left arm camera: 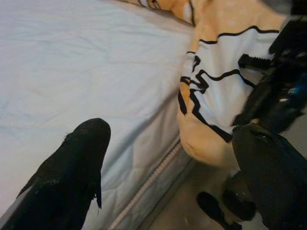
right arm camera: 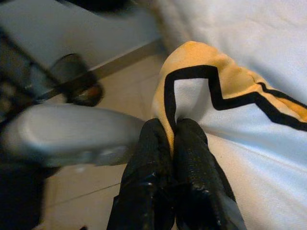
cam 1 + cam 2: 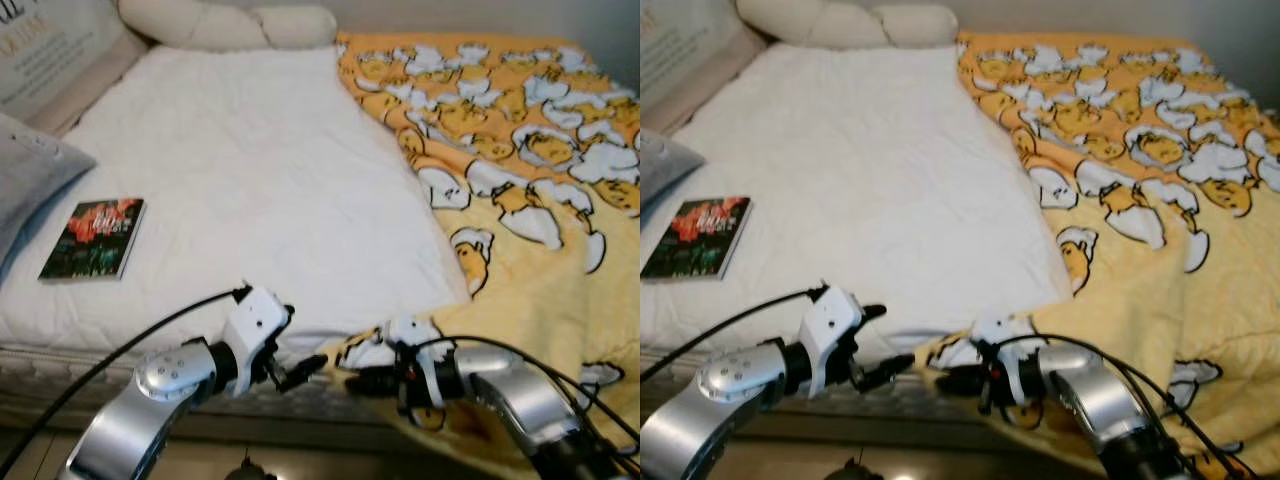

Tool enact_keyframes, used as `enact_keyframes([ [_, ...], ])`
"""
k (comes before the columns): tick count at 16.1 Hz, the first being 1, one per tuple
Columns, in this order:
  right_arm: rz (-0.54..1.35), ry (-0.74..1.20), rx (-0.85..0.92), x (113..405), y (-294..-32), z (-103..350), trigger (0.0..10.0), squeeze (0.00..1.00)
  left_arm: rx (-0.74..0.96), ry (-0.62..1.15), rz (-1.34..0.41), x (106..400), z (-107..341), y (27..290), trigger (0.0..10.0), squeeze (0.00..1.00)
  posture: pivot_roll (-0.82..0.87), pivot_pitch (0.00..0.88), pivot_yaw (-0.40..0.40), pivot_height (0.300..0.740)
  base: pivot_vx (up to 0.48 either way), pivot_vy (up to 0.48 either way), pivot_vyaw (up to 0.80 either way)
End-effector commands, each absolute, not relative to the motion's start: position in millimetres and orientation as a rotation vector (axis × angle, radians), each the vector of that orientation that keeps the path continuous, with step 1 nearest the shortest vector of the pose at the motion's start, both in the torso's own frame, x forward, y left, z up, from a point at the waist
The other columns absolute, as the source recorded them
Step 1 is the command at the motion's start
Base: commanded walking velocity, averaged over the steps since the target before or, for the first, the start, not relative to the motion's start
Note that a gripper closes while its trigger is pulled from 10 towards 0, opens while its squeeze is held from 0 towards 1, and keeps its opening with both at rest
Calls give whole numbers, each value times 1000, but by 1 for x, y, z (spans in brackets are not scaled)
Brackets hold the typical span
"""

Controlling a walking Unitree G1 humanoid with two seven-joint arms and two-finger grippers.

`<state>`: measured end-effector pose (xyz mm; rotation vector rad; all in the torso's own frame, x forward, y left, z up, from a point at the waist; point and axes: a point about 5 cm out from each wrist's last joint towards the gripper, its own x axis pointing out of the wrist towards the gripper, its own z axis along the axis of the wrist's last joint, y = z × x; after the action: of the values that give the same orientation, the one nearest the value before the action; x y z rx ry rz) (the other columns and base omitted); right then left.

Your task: Clean up the room

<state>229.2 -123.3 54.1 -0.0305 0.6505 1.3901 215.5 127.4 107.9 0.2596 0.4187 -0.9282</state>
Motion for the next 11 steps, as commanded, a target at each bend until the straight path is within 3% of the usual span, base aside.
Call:
enact_keyframes([
  [1,1439,645,-33,224,-118,56,0,0,264,422,-945,212,108,126,10000,737,58,15,21,740,0,0,0],
  [2,1278,645,-112,238,-120,49,10000,0,269,416,-937,217,109,125,10000,733,60,12,22,740,0,0,0],
  [3,1202,652,-92,244,-120,48,10000,820,273,411,-931,219,110,126,10000,733,62,8,22,740,0,0,0],
  [4,1163,656,-86,245,-120,48,10000,1000,274,410,-929,220,110,126,10000,733,62,8,22,740,0,0,0],
  [11,936,620,-54,250,-115,52,10000,1000,304,392,-923,229,110,127,10000,706,45,0,36,740,0,0,0],
])
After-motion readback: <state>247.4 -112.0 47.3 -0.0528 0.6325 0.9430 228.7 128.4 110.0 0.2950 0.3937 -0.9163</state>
